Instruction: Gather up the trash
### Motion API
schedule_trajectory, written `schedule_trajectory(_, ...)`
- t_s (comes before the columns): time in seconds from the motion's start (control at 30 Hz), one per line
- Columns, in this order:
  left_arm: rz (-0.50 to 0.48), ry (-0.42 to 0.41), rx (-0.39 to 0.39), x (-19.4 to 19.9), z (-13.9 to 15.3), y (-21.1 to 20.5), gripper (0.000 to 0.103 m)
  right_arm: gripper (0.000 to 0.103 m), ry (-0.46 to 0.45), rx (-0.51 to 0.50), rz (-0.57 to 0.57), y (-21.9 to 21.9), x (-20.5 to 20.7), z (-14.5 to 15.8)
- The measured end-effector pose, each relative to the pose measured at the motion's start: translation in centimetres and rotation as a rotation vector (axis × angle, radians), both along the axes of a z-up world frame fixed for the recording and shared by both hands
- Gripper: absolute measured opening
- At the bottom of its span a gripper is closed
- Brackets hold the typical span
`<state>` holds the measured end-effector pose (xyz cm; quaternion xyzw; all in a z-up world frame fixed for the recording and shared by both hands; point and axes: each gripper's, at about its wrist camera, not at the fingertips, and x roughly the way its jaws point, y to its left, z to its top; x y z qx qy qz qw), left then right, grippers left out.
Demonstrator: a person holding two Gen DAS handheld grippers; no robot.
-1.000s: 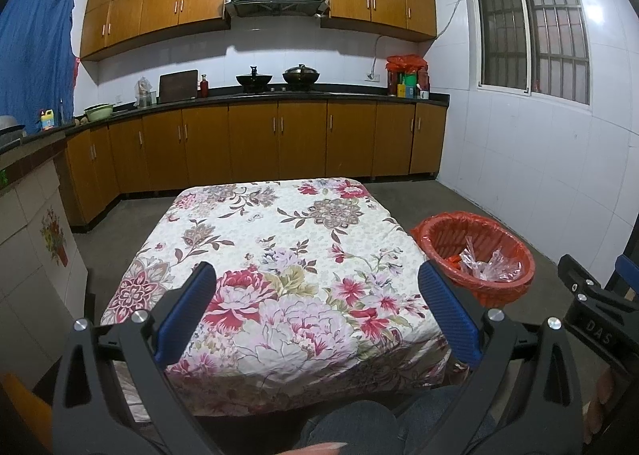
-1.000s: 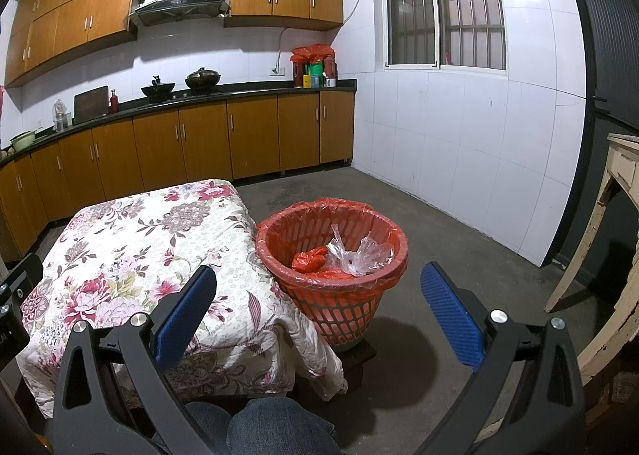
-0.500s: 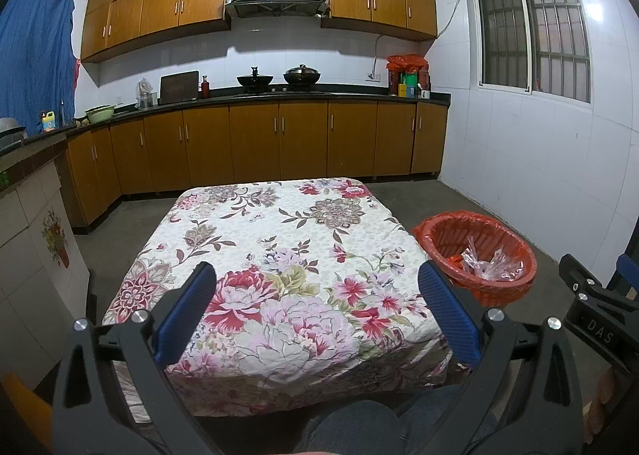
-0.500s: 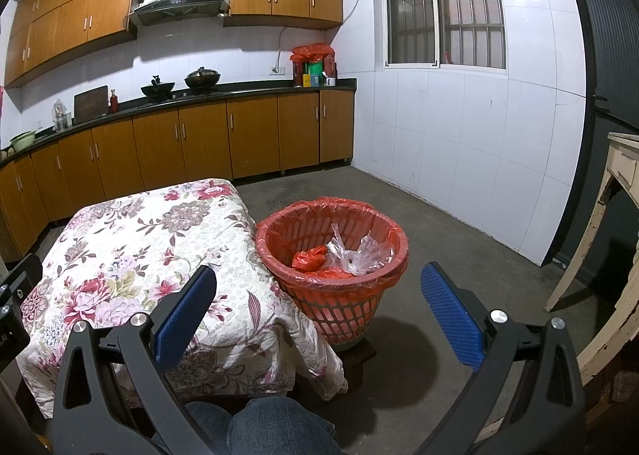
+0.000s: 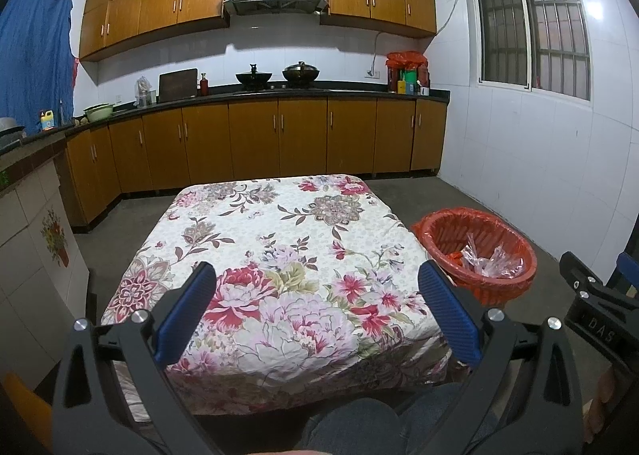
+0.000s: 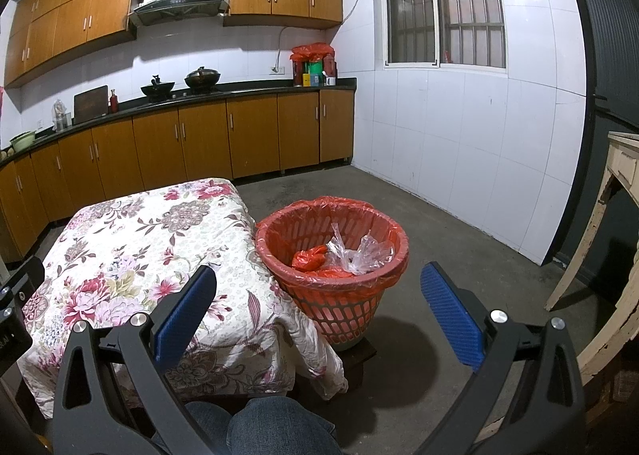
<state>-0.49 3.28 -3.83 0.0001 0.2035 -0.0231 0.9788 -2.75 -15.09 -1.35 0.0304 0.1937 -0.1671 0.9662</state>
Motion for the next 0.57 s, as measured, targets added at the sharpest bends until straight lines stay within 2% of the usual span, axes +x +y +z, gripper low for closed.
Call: schedule_trajectory(0.57, -0.001, 0.009, 0.003, 0.36, 0.06, -0.24, 0.099, 0.101, 0.001, 0.001, 0.0, -0.02, 0.0, 0.07)
